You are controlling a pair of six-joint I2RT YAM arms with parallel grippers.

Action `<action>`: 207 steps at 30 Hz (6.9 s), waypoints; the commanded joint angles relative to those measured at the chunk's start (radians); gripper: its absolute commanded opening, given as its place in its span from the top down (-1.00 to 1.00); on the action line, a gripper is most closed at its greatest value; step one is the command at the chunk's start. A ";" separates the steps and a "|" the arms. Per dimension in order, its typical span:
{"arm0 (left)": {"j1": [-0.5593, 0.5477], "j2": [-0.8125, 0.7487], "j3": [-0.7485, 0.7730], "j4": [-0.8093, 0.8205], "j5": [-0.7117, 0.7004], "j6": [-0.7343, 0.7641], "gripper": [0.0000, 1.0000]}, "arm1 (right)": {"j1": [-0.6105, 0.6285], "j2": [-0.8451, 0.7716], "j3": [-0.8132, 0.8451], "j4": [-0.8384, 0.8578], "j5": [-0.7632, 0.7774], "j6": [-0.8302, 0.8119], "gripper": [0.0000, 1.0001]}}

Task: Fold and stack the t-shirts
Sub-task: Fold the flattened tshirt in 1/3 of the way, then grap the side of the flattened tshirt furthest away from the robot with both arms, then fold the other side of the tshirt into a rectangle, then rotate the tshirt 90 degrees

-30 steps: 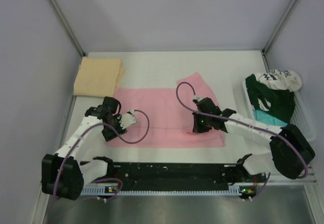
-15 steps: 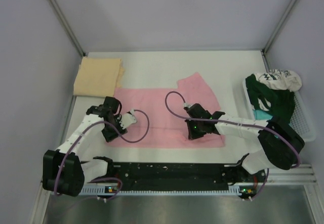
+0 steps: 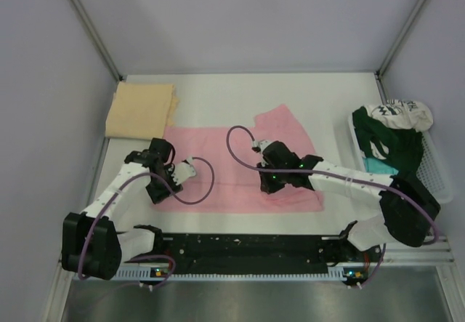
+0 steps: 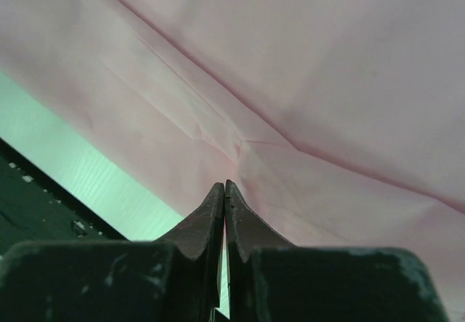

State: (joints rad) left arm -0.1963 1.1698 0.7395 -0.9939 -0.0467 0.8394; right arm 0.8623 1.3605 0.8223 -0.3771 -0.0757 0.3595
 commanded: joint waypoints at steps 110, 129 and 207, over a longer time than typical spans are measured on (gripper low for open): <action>0.130 0.926 1.137 -0.144 0.377 0.168 1.00 | -0.628 0.640 0.942 -0.289 -0.249 -0.195 1.00; 0.112 0.530 0.575 -0.091 0.346 0.260 1.00 | -0.617 -0.078 0.169 -0.520 -0.279 -0.137 1.00; -0.026 0.139 0.032 0.345 0.257 -0.319 1.00 | -0.707 0.726 0.771 -0.032 -0.013 0.181 1.00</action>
State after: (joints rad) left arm -0.1333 1.3808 0.8120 -0.6216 0.1265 0.5079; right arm 0.1684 1.8023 1.1152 -0.3733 -0.0849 0.6918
